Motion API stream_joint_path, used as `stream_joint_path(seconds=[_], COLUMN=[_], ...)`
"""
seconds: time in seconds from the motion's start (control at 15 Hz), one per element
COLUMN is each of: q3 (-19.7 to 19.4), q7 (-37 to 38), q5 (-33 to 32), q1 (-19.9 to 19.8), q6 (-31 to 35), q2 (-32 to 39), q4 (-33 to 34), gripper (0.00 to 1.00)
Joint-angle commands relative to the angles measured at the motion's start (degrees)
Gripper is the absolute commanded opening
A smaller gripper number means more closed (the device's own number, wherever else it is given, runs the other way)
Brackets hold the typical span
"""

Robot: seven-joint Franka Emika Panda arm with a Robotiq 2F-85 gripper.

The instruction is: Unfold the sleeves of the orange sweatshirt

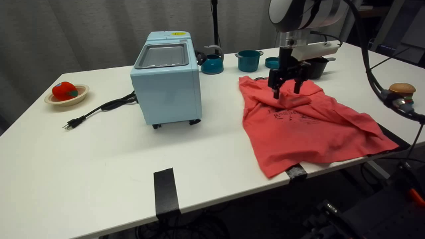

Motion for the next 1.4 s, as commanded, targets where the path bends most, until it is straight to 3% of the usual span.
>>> stream_joint_path(seconds=[0.0, 0.13, 0.27, 0.67, 0.93, 1.33], q3=[0.46, 0.56, 0.57, 0.63, 0.79, 1.19], q7=[-0.74, -0.87, -0.89, -0.55, -0.47, -1.41], q5=[-0.55, -0.51, -0.57, -0.19, 0.38, 0.8], q1=[-0.2, -0.22, -0.2, -0.23, -0.35, -0.61], q6=[-3.48, -4.51, -5.02, -5.36, -5.3, -3.96], q2=[0.2, 0.21, 0.26, 0.25, 0.24, 0.32], q4=[1.84, 2.17, 2.39, 2.55, 2.53, 2.39], gripper=[1.0, 0.95, 0.83, 0.32, 0.03, 0.01])
